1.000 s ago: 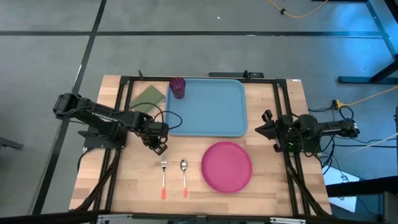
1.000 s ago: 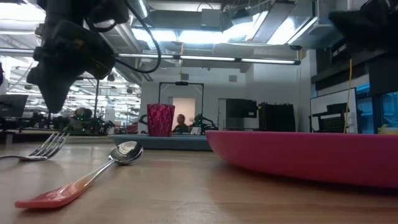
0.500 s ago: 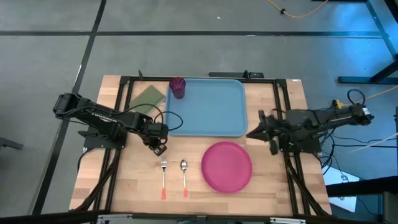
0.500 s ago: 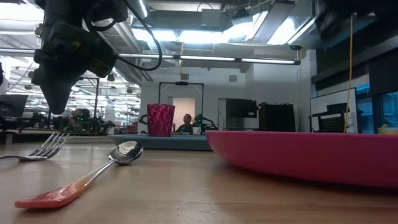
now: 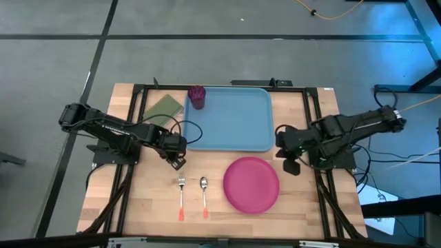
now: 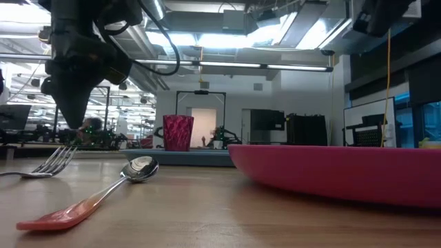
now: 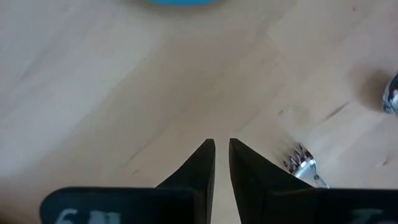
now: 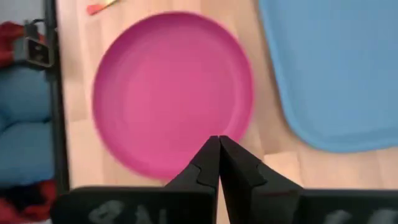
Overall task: Pick and place plate/cup/fork/spoon on tray
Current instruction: Put the pink plate on the blue tray
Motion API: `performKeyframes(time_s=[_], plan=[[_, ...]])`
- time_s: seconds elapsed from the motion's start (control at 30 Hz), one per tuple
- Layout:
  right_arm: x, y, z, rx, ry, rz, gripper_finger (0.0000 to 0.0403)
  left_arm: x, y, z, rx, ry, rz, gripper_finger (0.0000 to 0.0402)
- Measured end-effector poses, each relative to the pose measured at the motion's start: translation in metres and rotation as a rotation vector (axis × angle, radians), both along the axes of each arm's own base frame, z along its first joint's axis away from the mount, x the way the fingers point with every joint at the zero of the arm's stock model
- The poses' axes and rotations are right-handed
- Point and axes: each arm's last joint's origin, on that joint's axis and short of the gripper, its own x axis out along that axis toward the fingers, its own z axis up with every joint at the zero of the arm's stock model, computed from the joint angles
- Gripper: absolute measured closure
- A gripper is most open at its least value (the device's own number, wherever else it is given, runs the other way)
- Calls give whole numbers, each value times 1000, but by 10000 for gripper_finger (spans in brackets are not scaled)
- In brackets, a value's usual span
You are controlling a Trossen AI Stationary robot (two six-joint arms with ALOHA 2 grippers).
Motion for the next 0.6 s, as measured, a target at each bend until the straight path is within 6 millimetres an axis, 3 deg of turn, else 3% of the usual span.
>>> performKeyframes(time_s=[0.23,0.37,0.6], plan=[[17,5,-22,6,153,-96,388,0,0,0,11,-1,3,360],[31,11,-34,6,199,-43,384,0,0,0,14,-2,3,360],[49,14,-58,-83,288,31,320,0,1,0,20,-2,5,360]])
